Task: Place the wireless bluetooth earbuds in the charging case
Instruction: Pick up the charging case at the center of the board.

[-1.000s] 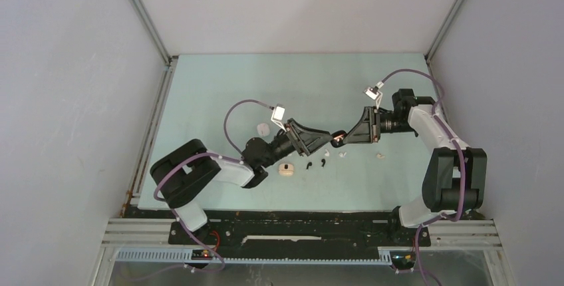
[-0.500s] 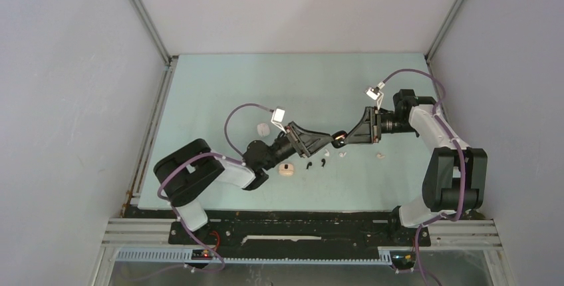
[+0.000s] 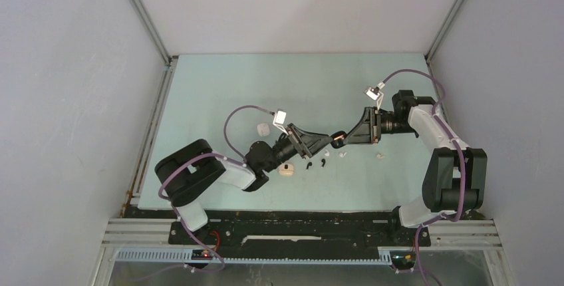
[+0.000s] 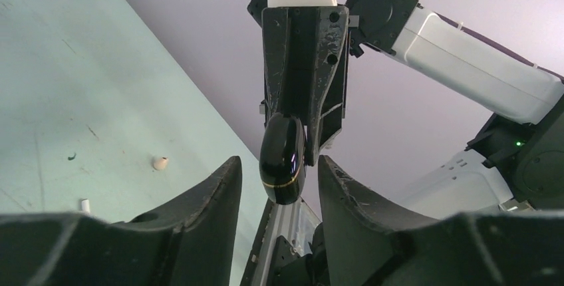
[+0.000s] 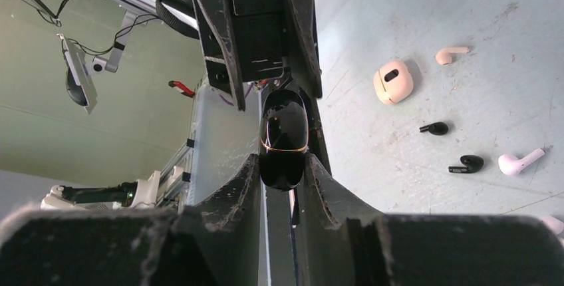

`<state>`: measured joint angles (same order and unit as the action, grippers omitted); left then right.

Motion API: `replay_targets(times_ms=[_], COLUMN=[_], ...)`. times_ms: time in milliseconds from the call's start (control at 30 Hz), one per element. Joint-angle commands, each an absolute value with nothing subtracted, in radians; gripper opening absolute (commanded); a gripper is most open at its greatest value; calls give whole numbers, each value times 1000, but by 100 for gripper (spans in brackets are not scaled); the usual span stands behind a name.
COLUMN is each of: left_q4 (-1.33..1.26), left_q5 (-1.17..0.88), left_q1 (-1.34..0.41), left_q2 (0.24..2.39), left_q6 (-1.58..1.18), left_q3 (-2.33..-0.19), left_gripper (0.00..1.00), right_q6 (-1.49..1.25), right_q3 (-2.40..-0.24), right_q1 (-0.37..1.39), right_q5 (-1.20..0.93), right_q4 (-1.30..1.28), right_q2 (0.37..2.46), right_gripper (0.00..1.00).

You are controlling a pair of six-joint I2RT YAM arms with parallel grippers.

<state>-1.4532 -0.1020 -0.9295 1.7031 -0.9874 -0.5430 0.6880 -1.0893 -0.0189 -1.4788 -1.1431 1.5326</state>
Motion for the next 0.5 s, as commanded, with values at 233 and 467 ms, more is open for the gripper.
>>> replay_targets(times_ms=[233,467], left_q4=[-1469,-1469], left_q5=[-214,-238], left_q1=[-939,-940], left_q2=[1772,1780], left_q6=[-1015,-1009], left_q3=[-650,-649], left_gripper=[37,17], right_q6=[704,695], right_q3=[-1124,-1124], right_q1=[-11,-12], right_q5=[-1499,-1490], right_q4=[-1143,-1135], right_q2=[1531,1540], right_gripper=[3,13])
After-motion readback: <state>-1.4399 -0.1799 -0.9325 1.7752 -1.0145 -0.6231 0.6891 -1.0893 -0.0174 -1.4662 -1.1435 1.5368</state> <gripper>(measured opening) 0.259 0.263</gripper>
